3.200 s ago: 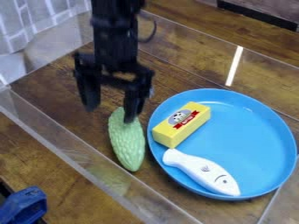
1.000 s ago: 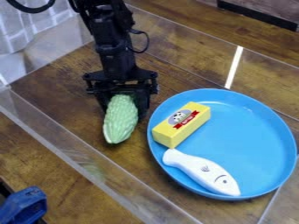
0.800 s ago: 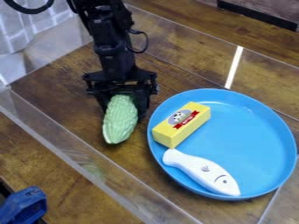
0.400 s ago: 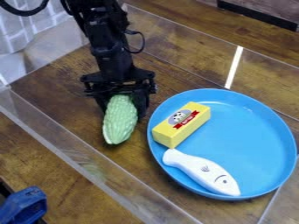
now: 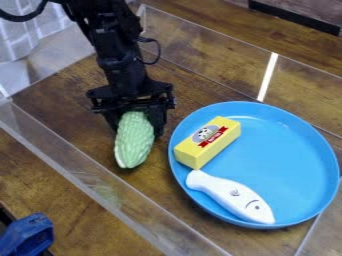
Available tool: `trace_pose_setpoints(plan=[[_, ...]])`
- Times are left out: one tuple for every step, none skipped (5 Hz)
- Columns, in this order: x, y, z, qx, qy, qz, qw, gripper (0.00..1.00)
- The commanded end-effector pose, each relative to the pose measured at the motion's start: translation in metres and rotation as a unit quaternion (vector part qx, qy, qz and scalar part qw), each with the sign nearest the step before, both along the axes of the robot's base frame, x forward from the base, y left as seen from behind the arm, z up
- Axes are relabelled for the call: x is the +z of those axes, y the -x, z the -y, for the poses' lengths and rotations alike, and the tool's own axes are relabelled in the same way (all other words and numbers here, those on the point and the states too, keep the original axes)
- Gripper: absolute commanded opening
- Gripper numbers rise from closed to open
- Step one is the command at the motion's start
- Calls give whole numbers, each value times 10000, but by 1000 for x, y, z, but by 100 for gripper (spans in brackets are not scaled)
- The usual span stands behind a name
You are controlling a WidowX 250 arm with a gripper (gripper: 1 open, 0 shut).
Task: Put the green object in the blue tray
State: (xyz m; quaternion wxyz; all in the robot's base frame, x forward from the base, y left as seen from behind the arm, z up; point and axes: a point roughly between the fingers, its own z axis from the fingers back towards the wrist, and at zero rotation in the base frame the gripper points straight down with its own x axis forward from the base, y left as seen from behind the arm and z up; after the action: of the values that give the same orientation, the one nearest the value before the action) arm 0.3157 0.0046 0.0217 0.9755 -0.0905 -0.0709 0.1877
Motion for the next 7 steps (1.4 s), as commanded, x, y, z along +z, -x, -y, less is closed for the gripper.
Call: trace_pose_setpoints(plan=[[-9,13,4,102,-53,-138,9998,0],[-5,12,1,108,-149,-121,9998,0],[-1,10,-1,119,-243,-104,9996,0],[2,8,-3,148,-324,-92,9993,0],[6,9,6,-72,-399,-65,9992,0],[11,10,16,-284,-474,-38,9985,0],[35,15,17,-740,-586,75,9955,0]])
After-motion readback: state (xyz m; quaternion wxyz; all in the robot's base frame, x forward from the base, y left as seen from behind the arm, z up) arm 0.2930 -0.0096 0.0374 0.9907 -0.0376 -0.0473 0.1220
